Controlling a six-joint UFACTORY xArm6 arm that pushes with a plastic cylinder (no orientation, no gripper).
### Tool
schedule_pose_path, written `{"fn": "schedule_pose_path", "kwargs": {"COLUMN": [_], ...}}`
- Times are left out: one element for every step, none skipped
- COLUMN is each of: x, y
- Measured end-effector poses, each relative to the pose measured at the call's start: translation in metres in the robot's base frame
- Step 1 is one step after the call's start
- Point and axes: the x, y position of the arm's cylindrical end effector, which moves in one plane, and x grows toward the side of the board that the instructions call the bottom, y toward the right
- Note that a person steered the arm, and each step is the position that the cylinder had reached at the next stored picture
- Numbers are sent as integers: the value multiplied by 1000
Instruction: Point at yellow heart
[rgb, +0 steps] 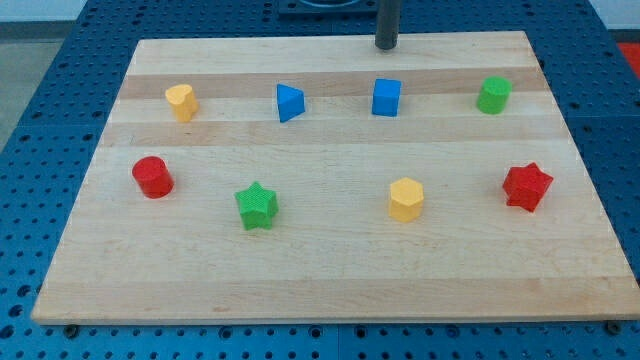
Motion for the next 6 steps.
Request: {"fn": "schedule_pose_path", "kwargs": {"x": [0, 0, 10, 60, 71, 57], "y": [0, -8, -72, -145, -186, -237]}}
